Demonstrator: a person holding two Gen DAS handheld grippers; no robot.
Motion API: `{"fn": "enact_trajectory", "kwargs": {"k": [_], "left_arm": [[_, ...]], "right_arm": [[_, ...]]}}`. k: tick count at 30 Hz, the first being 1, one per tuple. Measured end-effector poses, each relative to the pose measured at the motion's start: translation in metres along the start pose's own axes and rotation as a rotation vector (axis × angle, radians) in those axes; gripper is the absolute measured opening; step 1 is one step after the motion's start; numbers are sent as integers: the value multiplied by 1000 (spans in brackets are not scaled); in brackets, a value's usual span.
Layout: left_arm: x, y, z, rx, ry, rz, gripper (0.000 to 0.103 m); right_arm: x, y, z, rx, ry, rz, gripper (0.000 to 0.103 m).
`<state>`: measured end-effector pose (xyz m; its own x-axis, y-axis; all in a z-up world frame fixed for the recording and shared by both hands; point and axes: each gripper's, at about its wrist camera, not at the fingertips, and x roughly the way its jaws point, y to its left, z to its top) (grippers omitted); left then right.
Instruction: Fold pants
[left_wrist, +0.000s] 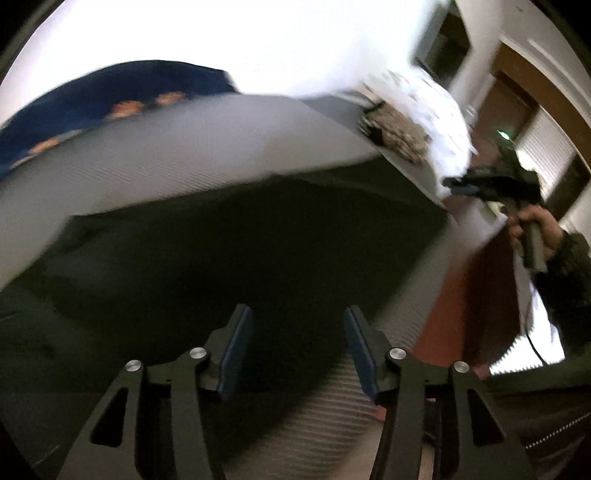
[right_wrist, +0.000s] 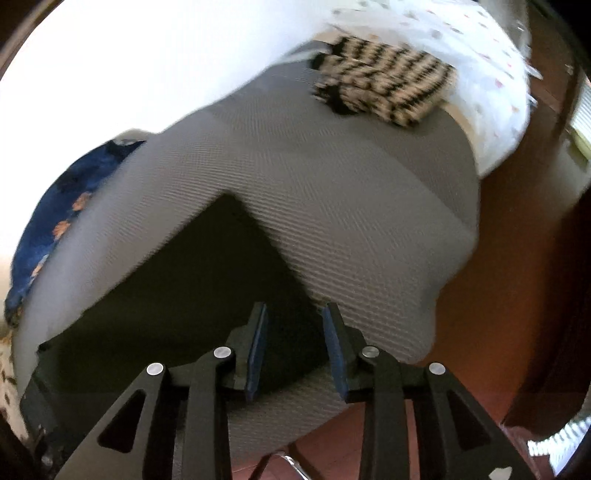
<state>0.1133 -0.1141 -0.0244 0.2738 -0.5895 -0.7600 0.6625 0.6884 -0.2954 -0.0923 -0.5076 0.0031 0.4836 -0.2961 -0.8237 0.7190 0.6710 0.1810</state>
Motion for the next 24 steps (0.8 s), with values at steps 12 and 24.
{"fn": "enact_trajectory", "kwargs": {"k": [12,24], "left_arm": [[-81,130,-27,-346,-155,444,54],[-117,190,-69,-433,-173,517,54]], "right_arm": [[47,255,-14,-488,238,509,30],[118,440,-73,-778,538,714,30]]}}
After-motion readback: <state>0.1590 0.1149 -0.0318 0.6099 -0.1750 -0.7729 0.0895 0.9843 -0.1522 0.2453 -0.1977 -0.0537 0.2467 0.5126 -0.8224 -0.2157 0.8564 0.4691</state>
